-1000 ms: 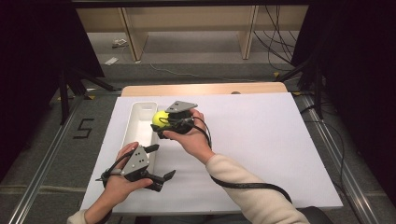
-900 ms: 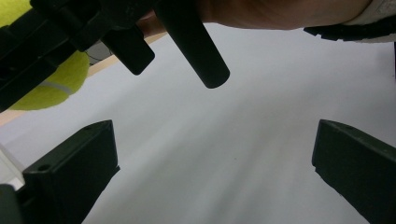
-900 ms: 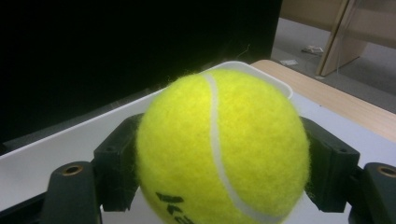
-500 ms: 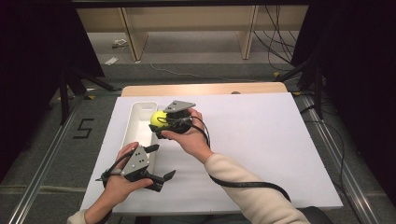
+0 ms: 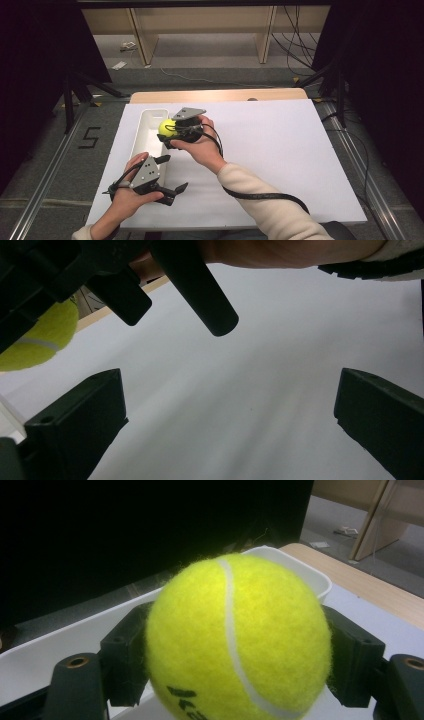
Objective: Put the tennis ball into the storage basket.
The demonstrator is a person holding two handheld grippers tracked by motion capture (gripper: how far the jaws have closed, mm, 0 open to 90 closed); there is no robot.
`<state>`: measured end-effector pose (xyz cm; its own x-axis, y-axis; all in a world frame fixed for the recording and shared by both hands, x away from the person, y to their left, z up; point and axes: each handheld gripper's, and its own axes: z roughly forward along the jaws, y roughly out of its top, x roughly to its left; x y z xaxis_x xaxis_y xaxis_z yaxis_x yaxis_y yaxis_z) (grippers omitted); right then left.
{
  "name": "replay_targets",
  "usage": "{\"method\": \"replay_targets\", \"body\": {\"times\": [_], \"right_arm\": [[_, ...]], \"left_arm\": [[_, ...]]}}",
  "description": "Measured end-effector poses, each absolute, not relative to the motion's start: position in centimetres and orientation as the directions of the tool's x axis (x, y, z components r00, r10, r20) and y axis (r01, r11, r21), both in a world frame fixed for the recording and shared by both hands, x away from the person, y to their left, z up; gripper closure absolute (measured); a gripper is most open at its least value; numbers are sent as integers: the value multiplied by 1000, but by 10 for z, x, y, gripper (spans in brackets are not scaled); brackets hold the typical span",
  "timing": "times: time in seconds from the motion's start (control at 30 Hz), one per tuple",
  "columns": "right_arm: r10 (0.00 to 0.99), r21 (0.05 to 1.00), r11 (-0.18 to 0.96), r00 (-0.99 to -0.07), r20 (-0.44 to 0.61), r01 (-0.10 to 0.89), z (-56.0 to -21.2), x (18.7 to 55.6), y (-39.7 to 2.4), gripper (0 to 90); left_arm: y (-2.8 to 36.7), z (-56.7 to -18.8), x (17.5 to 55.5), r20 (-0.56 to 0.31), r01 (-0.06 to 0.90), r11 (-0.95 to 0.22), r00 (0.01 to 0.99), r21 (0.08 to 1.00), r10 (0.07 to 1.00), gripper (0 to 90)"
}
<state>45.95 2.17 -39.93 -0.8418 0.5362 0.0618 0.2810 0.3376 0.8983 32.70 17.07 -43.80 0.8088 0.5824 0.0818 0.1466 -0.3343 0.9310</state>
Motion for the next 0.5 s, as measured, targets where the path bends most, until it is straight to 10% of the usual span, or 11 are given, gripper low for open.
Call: {"method": "replay_targets", "body": {"times": [0.5], "right_arm": [[521,894,350,-852,62,279,-400,461,28,261]], "left_arm": [[170,-438,327,81,147,-337,811,930,579,0]]}}
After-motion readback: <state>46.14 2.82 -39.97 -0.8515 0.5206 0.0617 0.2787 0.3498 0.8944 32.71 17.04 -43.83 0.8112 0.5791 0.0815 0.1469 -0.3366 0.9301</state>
